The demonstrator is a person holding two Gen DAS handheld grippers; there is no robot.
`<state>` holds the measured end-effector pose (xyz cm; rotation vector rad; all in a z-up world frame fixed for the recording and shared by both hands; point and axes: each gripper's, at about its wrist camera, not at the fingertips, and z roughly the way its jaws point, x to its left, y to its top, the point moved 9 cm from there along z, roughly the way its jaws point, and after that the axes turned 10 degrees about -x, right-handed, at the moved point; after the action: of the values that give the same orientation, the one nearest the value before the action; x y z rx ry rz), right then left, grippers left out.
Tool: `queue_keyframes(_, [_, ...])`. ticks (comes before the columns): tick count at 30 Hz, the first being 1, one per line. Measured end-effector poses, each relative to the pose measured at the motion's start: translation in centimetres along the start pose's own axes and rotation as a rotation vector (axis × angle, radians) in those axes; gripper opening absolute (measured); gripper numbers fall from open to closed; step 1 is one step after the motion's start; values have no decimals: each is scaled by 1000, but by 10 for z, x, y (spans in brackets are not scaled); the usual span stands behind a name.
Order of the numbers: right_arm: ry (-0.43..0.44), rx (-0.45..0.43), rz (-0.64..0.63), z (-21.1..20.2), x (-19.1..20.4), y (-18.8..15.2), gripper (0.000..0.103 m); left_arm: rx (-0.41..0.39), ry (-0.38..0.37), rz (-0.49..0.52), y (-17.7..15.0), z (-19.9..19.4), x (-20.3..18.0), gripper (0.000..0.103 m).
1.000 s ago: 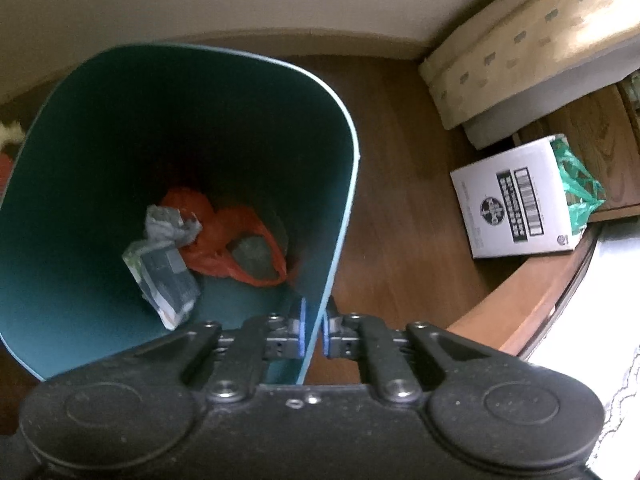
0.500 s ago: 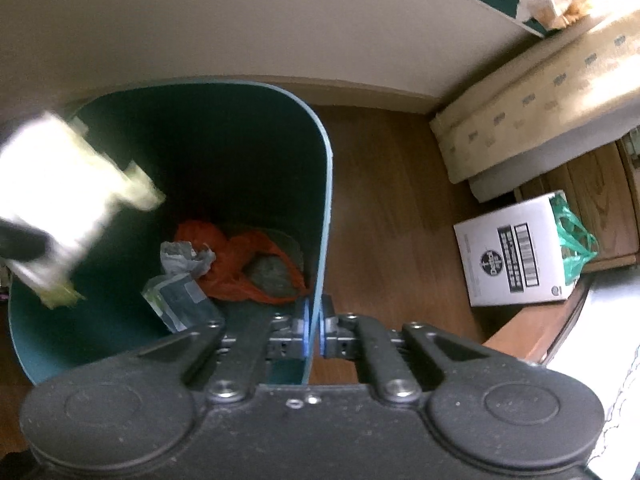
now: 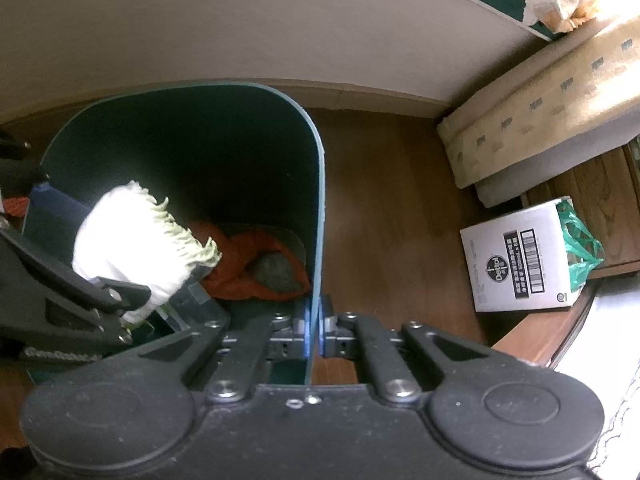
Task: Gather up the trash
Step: 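Grasp the white crumpled wrapper with the left tool and drop it into the wastebasket, then lower the left tool and grasp the bubble-wrap sheet with teal edge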
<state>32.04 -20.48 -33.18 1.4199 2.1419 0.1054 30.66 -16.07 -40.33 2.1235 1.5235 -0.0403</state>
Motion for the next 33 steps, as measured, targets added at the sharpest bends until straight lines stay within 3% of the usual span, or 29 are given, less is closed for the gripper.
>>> queue_keyframes(3, [-3, 6, 16, 2, -2, 0, 3, 3, -16, -6, 0, -3, 1, 73])
queue_keyframes(10, [-3, 19, 41, 5, -6, -2, 3, -35, -24, 13, 7, -17, 4, 73])
queue_keyframes(19, [-12, 26, 68, 8, -9, -7, 3, -123, -23, -22, 19, -59, 39, 73])
queue_keyframes(27, [-9, 55, 102, 11, -19, -23, 4, -122, 89, -94, 26, -46, 101, 73])
queue_keyframes(33, [22, 118, 161, 12, -26, -53, 7, -85, 152, -90, 26, -5, 130, 73])
